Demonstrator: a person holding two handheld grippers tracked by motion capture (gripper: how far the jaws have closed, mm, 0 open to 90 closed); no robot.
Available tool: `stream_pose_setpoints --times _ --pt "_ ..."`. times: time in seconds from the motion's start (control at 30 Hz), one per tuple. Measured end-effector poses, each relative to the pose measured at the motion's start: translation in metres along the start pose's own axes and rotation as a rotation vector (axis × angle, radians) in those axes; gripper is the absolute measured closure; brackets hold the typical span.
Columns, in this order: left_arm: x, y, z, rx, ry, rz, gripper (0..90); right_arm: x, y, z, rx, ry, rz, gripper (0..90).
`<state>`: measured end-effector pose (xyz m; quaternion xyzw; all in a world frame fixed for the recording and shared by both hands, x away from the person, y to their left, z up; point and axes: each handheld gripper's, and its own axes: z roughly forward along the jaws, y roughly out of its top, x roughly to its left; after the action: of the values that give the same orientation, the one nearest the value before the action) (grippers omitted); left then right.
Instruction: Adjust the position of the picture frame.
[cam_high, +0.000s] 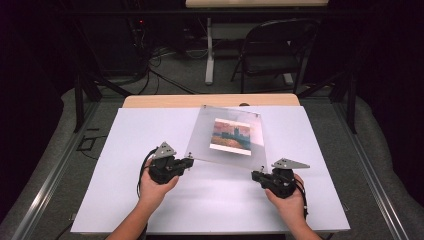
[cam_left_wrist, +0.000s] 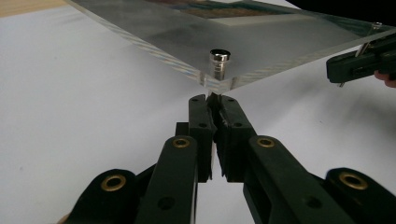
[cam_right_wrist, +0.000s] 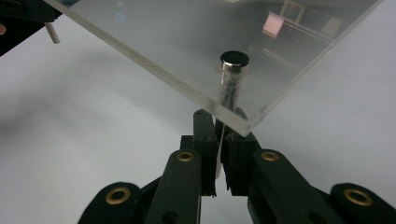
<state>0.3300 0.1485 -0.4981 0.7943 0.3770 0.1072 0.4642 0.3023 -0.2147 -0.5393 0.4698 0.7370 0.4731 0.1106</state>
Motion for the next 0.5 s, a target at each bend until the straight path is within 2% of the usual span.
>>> stream_pose_setpoints --times 0.27,0.5 --pt "0.003 -0.016 -0.019 -0.002 0.031 -0.024 85.3 0.002 0.012 0.025 0.019 0.027 -0.013 85.0" --pt "0.014 -0.027 -0.021 0.010 0.060 -0.070 85.3 0.008 0.018 0.041 0.036 0.035 -0.053 84.9"
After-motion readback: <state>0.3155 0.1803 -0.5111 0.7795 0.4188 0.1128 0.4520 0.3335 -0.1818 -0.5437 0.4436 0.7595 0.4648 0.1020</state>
